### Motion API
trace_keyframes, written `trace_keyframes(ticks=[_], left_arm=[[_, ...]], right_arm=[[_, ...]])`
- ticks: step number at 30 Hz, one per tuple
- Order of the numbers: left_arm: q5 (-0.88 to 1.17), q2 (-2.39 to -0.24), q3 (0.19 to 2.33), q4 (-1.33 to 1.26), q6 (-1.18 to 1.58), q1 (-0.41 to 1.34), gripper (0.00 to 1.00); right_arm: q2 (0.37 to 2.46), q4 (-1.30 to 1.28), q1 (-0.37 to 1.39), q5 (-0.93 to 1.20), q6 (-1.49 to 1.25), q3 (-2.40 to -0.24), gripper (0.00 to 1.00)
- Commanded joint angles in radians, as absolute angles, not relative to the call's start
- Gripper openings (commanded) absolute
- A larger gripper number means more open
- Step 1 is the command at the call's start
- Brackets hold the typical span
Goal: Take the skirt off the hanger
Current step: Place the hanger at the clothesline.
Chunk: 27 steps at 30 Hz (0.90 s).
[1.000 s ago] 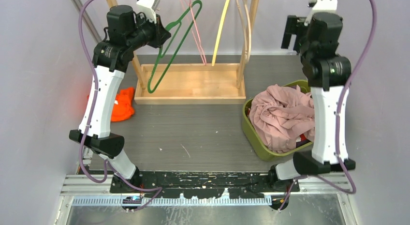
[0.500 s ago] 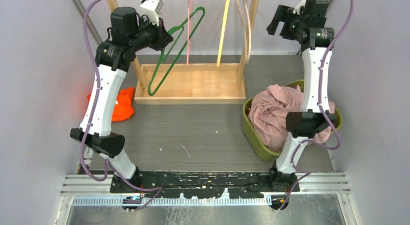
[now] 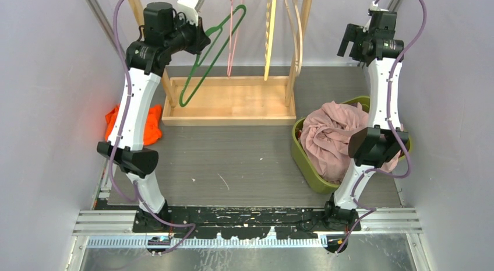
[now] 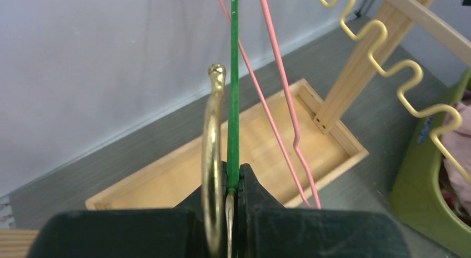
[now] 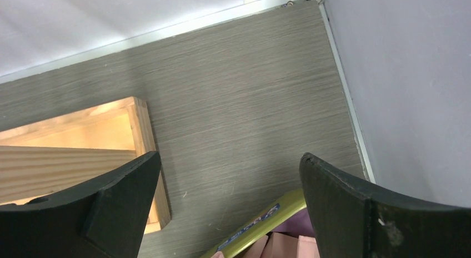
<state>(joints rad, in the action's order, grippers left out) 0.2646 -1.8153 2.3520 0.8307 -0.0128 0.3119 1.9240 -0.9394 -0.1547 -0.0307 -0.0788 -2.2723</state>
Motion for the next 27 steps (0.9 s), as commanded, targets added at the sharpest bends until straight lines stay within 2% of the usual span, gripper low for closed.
trace_keyframes(ticks=[1, 14, 27], left_arm=[[0.169, -1.877, 2.499, 0.857, -0.064, 0.3, 0.0], [-0.042, -1.935, 2.609, 0.831, -0.149, 0.301, 0.0], [0.021, -1.657, 2.391, 0.834, -0.161, 0.301, 0.0]], right_arm=[[1.839, -0.86, -0.149, -0.024, -0.098, -2.281, 1.0], [1.842, -0.835, -0.149, 0.024, -0.141, -2.269, 1.0], [1.838, -0.827, -0.15, 0.062, -0.175, -2.225, 1.0]])
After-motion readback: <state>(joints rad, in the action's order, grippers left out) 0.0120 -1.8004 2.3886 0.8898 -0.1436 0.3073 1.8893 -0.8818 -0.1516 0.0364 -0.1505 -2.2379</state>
